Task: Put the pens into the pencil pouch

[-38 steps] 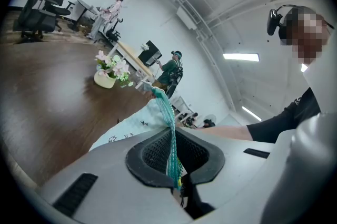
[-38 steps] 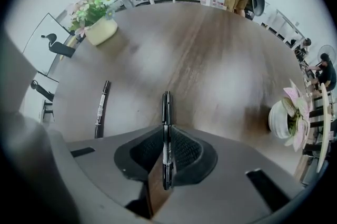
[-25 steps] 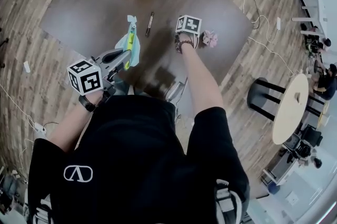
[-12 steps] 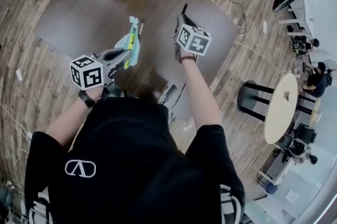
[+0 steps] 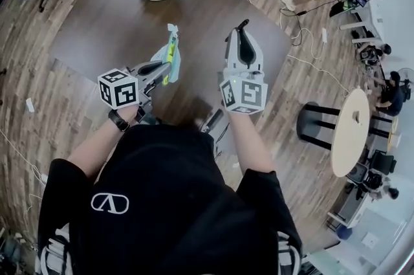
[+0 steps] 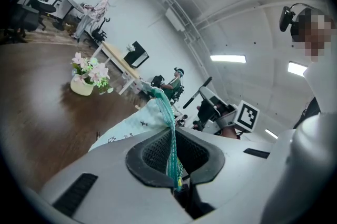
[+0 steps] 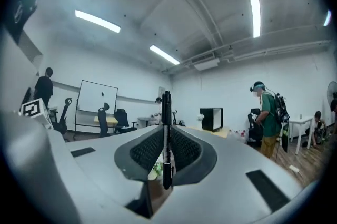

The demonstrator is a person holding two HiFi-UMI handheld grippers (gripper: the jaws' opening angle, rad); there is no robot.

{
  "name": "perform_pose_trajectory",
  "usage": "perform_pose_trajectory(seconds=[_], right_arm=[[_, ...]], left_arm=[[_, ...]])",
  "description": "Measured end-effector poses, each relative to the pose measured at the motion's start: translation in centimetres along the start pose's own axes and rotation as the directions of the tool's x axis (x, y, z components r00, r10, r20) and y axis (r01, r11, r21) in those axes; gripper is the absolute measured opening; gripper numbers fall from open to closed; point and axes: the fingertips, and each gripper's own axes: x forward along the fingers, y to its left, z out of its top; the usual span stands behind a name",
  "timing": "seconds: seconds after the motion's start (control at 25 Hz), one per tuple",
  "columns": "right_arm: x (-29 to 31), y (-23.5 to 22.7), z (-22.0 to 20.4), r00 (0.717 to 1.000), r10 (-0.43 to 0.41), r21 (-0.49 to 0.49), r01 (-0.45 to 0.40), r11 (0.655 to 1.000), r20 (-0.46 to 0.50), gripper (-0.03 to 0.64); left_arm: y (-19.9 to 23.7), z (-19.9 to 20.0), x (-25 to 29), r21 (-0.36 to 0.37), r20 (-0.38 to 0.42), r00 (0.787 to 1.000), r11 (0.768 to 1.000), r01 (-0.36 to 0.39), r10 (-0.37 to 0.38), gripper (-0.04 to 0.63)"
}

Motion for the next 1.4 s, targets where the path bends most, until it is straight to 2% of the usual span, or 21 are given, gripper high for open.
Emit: perform_pose_trajectory(seconds=[0.08, 0.16, 0.64, 0.92, 1.12, 1.4], right_arm=[[-1.4, 1.2, 1.8, 0.997, 0.009, -0.044, -0.005, 0.999, 0.077, 0.040], [-2.4, 2.3, 2.4, 0.994, 0.016, -0.066, -0.009, 0.998, 0.112, 0.040], [-2.8, 4.0, 2.3, 0.991, 0.021, -0.022, -0.018, 1.000, 0.129, 0.040], [-1.6, 10.2, 3.9, 0.974, 0.132, 0.030, -0.140, 0.990, 0.183, 0.040], [-1.0, 12.4, 3.7, 0.966, 0.196, 0.069, -0.210, 0.975, 0.171, 0.040], [-0.8, 12.3, 1.7, 0.971, 0.202, 0.131, -0.218, 0.967, 0.124, 0.040]], left_arm=[[-0.3, 0.5, 0.2, 0.004, 0.003, 1.000, 1.000, 0.007, -0.007, 0.015], [-0.4, 0.8, 0.3, 0.007, 0.004, 1.000, 1.000, 0.013, -0.013, 0.015], [-0.2, 1.2, 0.5, 0.017, -0.005, 1.000, 1.000, 0.025, -0.025, 0.015], [-0.4, 1.0, 1.0, 0.019, -0.015, 0.999, 0.999, 0.034, -0.034, 0.015], [-1.1, 1.1, 1.4, 0.027, -0.021, 0.999, 0.999, 0.040, -0.039, 0.015], [-2.7, 1.8, 1.2, 0.110, -0.012, 0.998, 0.992, 0.060, -0.059, 0.015]])
